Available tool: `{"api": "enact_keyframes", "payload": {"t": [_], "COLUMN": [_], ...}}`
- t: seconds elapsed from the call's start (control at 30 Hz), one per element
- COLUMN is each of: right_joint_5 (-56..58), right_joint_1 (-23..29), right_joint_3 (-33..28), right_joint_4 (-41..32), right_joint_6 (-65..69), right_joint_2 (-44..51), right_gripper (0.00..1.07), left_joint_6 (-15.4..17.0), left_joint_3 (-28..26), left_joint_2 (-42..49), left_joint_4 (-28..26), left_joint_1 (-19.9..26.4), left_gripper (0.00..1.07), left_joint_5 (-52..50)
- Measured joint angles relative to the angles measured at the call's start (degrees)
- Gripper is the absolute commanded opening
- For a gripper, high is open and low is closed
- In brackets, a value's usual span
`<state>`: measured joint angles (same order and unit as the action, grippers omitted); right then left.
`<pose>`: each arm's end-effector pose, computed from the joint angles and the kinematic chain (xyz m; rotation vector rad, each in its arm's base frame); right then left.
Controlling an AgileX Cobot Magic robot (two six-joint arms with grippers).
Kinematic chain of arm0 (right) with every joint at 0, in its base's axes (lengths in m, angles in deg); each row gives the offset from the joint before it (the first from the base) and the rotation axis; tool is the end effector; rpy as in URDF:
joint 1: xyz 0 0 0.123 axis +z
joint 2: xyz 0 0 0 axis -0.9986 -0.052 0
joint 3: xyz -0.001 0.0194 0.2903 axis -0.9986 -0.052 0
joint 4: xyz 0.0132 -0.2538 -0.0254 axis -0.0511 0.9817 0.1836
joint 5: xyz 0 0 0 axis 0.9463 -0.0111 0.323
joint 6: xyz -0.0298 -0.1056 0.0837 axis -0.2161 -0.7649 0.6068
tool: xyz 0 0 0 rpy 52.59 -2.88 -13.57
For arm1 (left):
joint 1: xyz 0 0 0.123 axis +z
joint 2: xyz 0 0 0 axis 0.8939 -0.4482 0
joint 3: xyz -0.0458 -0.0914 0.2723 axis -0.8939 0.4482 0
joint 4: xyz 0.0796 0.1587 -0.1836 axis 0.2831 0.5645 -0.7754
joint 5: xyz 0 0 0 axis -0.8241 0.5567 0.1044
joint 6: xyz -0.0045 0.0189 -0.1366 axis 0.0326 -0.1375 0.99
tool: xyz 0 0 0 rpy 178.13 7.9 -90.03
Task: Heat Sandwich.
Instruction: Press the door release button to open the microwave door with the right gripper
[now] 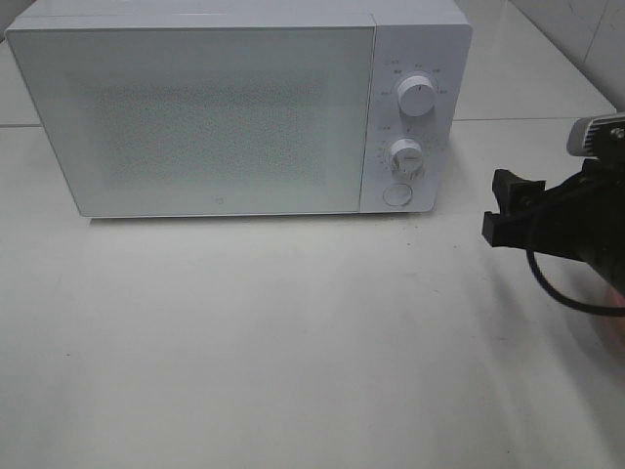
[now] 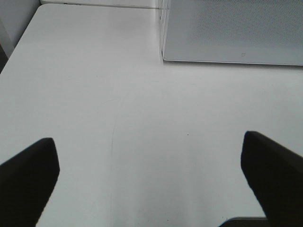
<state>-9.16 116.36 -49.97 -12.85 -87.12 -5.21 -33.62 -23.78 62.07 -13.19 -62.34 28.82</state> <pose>0.2508 0.0681 0.1699 -0.0950 1.7197 -0.0408 0.0303 -0.0073 0.2613 -0.0279 2.0427 -0.0741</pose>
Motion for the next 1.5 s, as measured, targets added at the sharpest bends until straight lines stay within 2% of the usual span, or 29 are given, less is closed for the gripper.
{"api": "enact_keyframes", "payload": {"t": [0.07, 0.13, 0.27, 0.47, 0.57, 1.1, 1.23, 1.33, 1.4, 1.5], "right_joint_5": [-3.8, -4.6, -8.0, -8.5, -8.7, -8.9, -8.9, -8.9, -8.9, -8.9], "right_joint_1": [4.0, 5.2, 12.0, 16.8, 20.0, 21.5, 21.5, 21.5, 21.5, 21.5], "right_joint_3": [-0.1, -0.1, 0.0, 0.4, 2.5, 5.0, 5.0, 5.0, 5.0, 5.0], "right_joint_4": [-4.2, -5.0, -10.4, -16.2, -18.6, -19.1, -19.1, -19.1, -19.1, -19.1], "right_joint_6": [-0.4, -0.4, -0.4, 0.0, 0.1, 3.2, 9.6, 21.5, 24.4, 39.9], "right_joint_2": [-2.8, -3.7, -7.8, -10.7, -12.9, -14.9, -14.9, -14.9, -14.9, -14.9], "right_gripper": [0.76, 0.76, 0.76, 0.76, 0.76, 0.76, 0.76, 0.76, 0.76, 0.75], "left_joint_6": [0.0, 0.0, 0.0, 0.0, 0.0, 0.0, 0.0, 0.0, 0.0, 0.0], "left_joint_3": [0.0, 0.0, 0.0, 0.0, 0.0, 0.0, 0.0, 0.0, 0.0, 0.0], "left_joint_2": [0.0, 0.0, 0.0, 0.0, 0.0, 0.0, 0.0, 0.0, 0.0, 0.0], "left_joint_4": [0.0, 0.0, 0.0, 0.0, 0.0, 0.0, 0.0, 0.0, 0.0, 0.0], "left_joint_1": [0.0, 0.0, 0.0, 0.0, 0.0, 0.0, 0.0, 0.0, 0.0, 0.0], "left_gripper": [1.00, 1.00, 1.00, 1.00, 1.00, 1.00, 1.00, 1.00, 1.00, 1.00], "left_joint_5": [0.0, 0.0, 0.0, 0.0, 0.0, 0.0, 0.0, 0.0, 0.0, 0.0]}}
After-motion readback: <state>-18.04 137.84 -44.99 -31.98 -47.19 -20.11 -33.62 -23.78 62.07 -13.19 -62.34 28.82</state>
